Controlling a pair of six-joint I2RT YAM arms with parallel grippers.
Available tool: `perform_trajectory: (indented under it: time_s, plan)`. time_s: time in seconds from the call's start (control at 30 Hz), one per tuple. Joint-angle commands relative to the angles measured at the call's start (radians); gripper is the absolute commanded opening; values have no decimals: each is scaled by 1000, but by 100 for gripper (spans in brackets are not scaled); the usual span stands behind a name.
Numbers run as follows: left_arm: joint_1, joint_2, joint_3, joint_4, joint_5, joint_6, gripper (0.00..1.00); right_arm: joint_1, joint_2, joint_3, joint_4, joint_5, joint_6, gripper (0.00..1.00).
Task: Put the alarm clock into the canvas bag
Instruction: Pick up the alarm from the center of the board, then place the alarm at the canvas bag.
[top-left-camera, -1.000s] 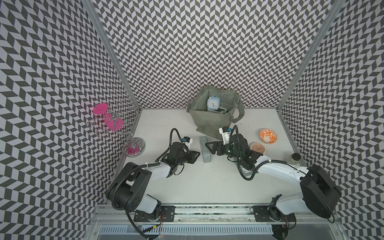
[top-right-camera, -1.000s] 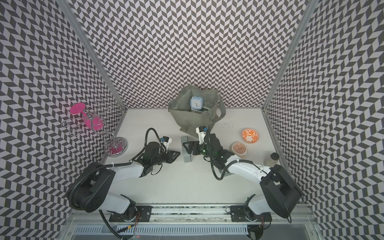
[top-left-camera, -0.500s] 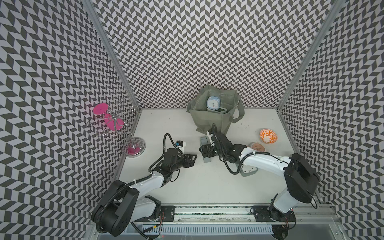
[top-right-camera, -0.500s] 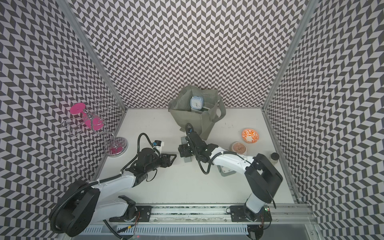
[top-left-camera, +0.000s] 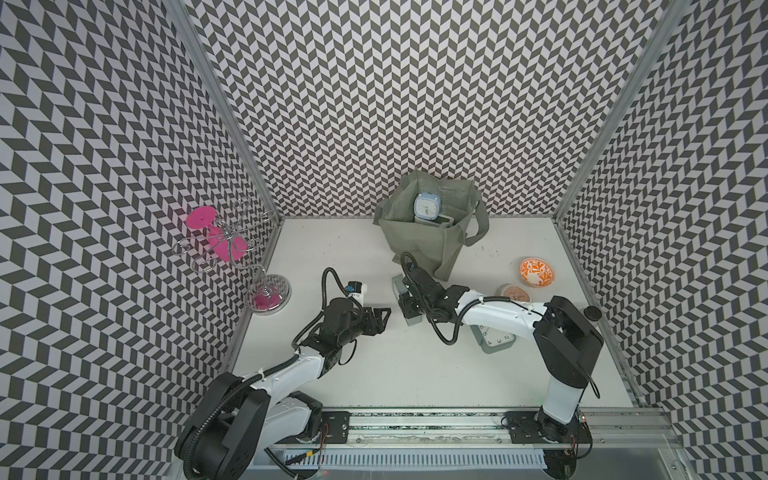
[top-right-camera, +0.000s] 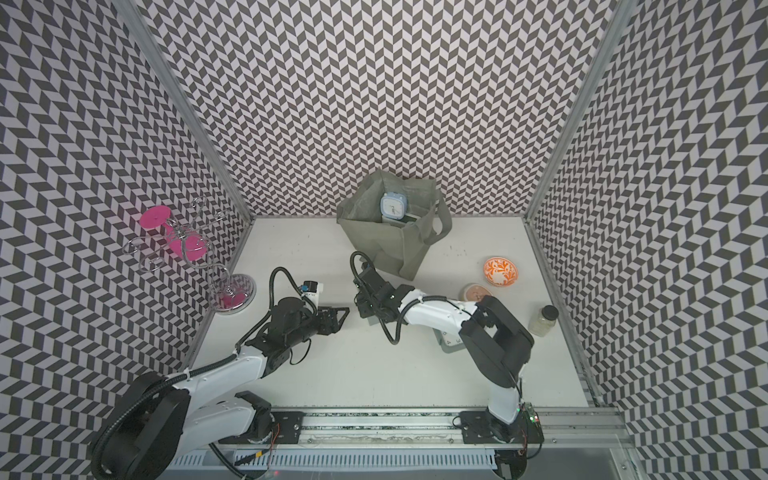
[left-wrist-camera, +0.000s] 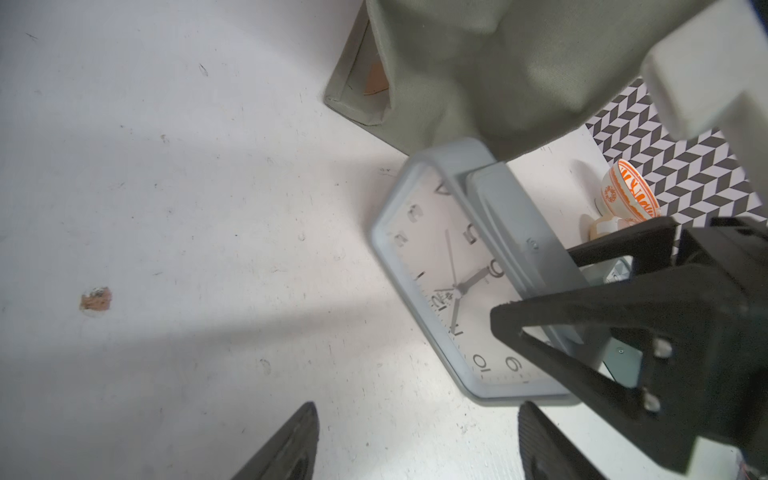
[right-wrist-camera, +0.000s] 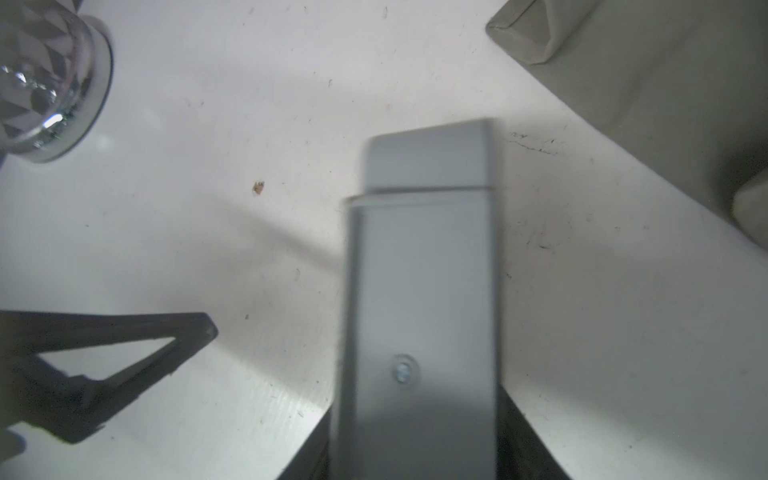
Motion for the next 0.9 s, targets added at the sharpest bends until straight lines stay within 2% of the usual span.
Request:
perform_trajectory:
  time_s: [0.0, 0.17, 0.27, 0.37, 0.47, 0.57, 0.67, 0.87]
  plan:
    - [5, -32, 15, -22, -30, -23, 76, 4, -84, -15, 21, 11, -29, 36]
    - [-4, -80, 69, -32, -83, -65, 77, 5, -277, -61, 21, -18, -67, 35]
    - [-12, -91, 134, -38, -144, -66, 82, 4, -422, -84, 23, 25, -84, 35]
    - [-12, -60, 260, -79, -218, -27, 90, -1, -567, -119, 99, 65, -134, 34]
    - [11, 2, 433, -127, -266, 27, 93, -35, -644, -67, 118, 90, -172, 32]
    - [70, 102, 607, -113, -251, 91, 97, -81, -645, 28, 125, 96, -211, 32]
    - [162, 255, 802, -139, -108, 132, 96, -172, -610, 114, 151, 28, -227, 32]
    - [189, 537, 1151, -236, -4, 329, 95, -306, -476, 280, 218, -62, -238, 32]
